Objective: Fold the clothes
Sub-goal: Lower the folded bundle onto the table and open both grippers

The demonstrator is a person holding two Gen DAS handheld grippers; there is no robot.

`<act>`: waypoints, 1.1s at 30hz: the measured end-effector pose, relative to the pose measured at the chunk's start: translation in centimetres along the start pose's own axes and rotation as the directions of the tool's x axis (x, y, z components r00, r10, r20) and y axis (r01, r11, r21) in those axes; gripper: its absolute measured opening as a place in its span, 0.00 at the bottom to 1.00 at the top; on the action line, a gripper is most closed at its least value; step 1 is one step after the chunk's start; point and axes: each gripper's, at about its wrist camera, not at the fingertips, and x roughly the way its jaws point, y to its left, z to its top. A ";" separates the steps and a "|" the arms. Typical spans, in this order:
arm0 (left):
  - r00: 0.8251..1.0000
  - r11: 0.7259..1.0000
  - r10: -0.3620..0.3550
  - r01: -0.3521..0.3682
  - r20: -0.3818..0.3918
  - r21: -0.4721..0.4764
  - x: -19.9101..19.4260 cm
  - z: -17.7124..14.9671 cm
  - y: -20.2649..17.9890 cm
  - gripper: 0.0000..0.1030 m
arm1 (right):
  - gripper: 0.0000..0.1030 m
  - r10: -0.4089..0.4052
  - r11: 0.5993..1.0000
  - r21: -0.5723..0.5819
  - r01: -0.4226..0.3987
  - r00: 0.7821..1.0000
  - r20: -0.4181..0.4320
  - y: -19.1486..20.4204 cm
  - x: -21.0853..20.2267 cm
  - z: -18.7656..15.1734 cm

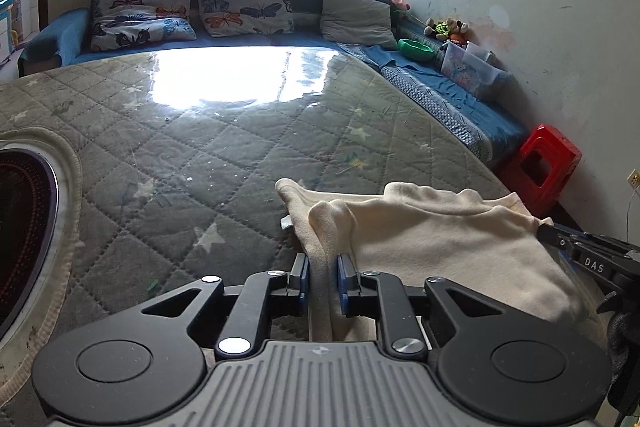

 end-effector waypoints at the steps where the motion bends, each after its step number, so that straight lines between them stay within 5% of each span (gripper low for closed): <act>1: 1.000 1.000 0.008 -0.008 0.002 0.005 -0.1 -0.1 0.0 0.22 | 0.13 -0.001 1.000 0.000 0.001 1.000 0.006 0.1 -0.2 0.1; 5: 0.999 0.999 0.038 -0.039 0.019 0.032 -0.4 -0.4 -0.1 0.34 | 0.19 0.015 1.000 -0.011 -0.014 1.000 0.023 1.0 -1.0 0.5; 8: 0.998 0.998 0.050 -0.051 0.027 0.041 -0.7 -0.7 -0.2 0.41 | 0.37 0.043 0.999 -0.030 -0.042 0.999 0.027 2.0 -1.2 0.9; 12: 0.997 0.997 0.066 -0.067 0.035 0.046 -1.3 -1.2 -0.1 0.49 | 0.41 0.087 0.995 -0.059 -0.086 0.996 0.018 3.8 -0.8 1.1; 20: 0.996 0.996 0.069 -0.072 0.057 0.046 -2.6 -2.0 0.4 0.53 | 0.41 0.110 0.988 -0.114 -0.104 0.993 0.046 6.8 -0.4 1.3; 29: 0.994 0.993 0.074 -0.081 0.078 0.089 -3.0 -2.7 0.2 0.56 | 0.41 0.050 0.999 -0.002 -0.050 0.999 -0.010 3.3 0.7 0.4; 33: 0.995 0.992 0.080 -0.085 0.059 0.088 -2.8 -3.0 0.0 0.60 | 0.38 0.085 0.996 -0.004 -0.085 0.996 0.001 3.8 0.8 1.2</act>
